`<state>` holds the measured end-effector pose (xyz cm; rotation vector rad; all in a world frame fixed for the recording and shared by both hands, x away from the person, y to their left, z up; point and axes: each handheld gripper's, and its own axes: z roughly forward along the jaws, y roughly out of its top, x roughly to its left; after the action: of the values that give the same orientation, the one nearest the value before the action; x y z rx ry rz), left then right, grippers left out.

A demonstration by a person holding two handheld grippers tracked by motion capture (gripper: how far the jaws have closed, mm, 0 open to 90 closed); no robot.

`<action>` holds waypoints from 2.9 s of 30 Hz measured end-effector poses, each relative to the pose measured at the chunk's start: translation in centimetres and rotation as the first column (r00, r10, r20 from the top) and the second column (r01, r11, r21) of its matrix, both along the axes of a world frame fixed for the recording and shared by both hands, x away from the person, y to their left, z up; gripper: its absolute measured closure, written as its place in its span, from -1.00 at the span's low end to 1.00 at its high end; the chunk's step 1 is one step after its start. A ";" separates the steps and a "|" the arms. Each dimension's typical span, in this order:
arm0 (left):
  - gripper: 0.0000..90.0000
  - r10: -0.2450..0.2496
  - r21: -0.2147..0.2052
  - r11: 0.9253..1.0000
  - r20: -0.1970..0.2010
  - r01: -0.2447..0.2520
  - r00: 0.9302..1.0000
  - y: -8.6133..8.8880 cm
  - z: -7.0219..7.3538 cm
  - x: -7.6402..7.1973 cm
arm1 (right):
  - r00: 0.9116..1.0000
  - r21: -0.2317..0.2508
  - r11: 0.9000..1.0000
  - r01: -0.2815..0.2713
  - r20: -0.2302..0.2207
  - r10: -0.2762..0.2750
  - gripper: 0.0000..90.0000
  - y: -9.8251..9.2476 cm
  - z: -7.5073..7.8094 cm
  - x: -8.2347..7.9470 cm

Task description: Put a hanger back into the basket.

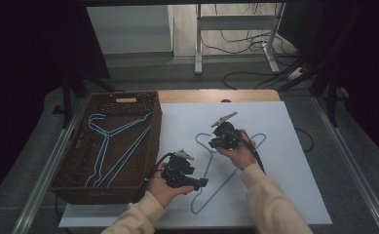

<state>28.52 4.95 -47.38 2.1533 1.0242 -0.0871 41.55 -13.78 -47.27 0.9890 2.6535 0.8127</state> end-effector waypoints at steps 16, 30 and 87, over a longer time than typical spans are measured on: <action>-0.37 -0.004 0.013 1.000 0.008 0.004 1.000 -0.3 -0.4 0.2 | 0.995 -0.145 0.989 -0.030 -0.096 0.016 0.91 2.8 -3.1 2.2; -0.13 0.048 0.038 0.998 0.003 -0.049 0.999 -2.9 -3.7 2.9 | 0.999 -0.047 0.999 -0.008 0.038 0.009 0.92 1.3 0.4 -0.2; 0.91 0.268 -0.325 0.927 0.223 -0.187 0.937 21.1 11.5 -1.6 | 0.983 0.303 0.952 0.050 0.156 -0.101 -0.37 -12.9 2.6 -9.2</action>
<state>26.93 26.09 -35.89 1.7045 1.0254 0.1458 32.39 -26.72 -44.72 1.0286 2.3783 1.2478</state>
